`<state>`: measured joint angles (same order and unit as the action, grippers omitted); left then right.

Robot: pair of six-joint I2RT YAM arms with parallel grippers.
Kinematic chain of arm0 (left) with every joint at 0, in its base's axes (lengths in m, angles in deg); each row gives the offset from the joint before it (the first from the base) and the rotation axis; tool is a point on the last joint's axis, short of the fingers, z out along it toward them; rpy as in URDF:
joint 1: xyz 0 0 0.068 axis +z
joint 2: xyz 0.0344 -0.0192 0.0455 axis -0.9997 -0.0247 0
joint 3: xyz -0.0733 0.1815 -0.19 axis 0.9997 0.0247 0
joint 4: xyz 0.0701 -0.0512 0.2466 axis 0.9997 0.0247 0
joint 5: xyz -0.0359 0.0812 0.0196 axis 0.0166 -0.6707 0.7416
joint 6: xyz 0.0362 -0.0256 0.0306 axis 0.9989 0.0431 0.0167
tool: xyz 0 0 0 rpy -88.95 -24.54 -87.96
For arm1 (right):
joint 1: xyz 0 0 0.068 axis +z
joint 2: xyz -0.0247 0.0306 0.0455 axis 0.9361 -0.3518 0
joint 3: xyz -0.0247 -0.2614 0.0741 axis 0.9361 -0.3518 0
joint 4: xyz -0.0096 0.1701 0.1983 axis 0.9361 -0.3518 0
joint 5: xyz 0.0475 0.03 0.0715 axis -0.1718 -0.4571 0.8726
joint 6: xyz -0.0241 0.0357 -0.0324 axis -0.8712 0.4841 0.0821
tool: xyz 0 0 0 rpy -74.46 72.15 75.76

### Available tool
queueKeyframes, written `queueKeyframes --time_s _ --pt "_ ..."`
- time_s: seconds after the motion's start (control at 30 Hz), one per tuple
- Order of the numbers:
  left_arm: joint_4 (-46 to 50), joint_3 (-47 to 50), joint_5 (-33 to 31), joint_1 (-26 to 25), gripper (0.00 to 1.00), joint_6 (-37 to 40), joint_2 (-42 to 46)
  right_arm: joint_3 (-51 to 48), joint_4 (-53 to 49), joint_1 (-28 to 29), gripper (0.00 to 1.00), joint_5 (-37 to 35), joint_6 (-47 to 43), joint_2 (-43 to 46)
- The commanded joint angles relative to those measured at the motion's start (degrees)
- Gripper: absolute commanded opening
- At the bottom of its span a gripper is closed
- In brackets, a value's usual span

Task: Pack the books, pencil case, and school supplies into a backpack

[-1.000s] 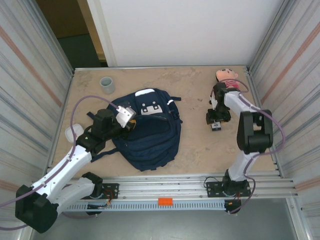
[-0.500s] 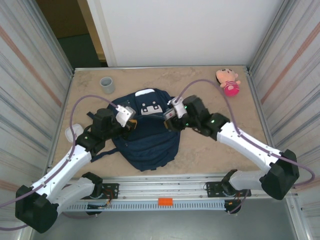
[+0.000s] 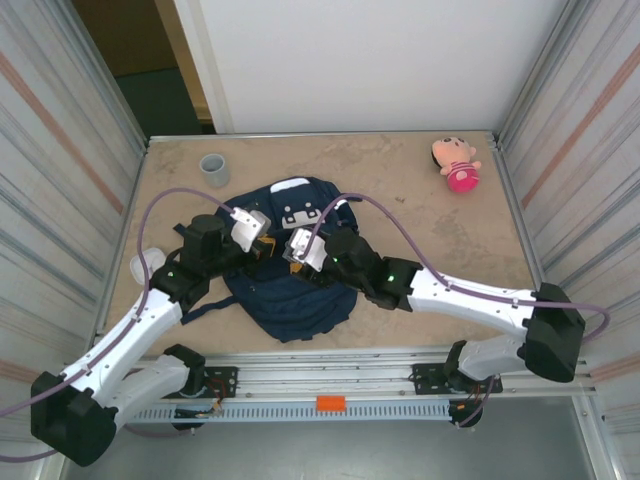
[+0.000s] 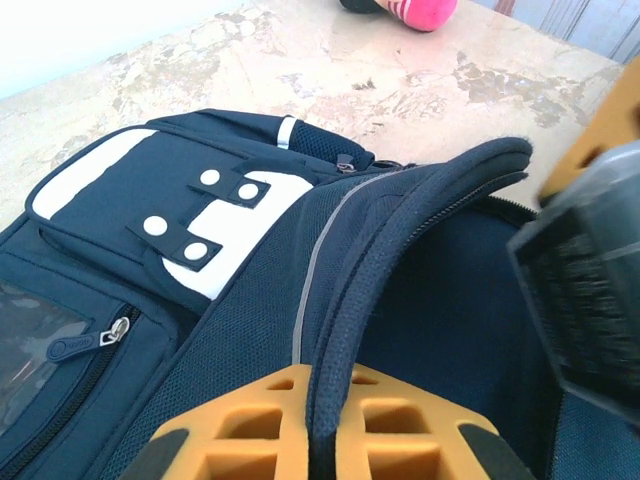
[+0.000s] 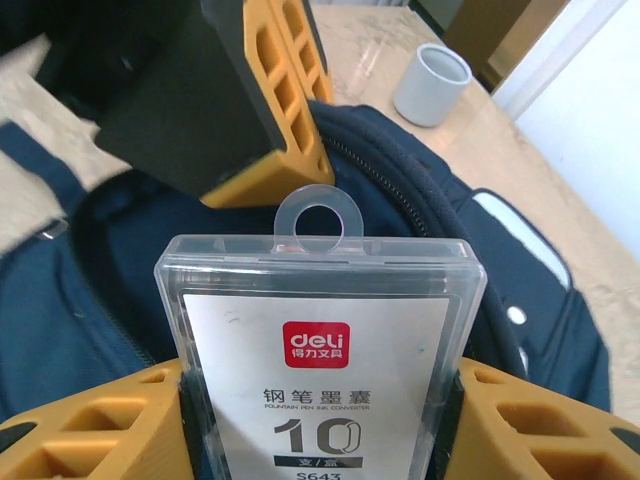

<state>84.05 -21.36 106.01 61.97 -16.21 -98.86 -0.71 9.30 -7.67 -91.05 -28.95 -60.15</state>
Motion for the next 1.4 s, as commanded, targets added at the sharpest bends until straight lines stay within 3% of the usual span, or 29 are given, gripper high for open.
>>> queueKeyframes --time_s 0.0,0.3,0.67,1.37 --pt "-3.4 -3.7 2.8 0.4 0.0 -1.8 1.2 0.2 6.5 -0.2 0.46 -1.9 -9.6 -2.8" --pt "-2.4 -4.9 3.5 0.8 0.0 -1.7 1.2 1.4 5.9 -0.2 0.52 -4.9 -14.2 -9.3" --pt "-1.7 -5.1 3.7 1.3 0.0 -1.7 1.9 1.1 6.1 -0.3 0.65 -6.8 -13.2 -9.2" --pt "-0.3 -5.5 1.4 1.3 0.0 -0.1 2.5 -1.3 1.3 0.0 0.66 -7.2 -7.2 1.8"
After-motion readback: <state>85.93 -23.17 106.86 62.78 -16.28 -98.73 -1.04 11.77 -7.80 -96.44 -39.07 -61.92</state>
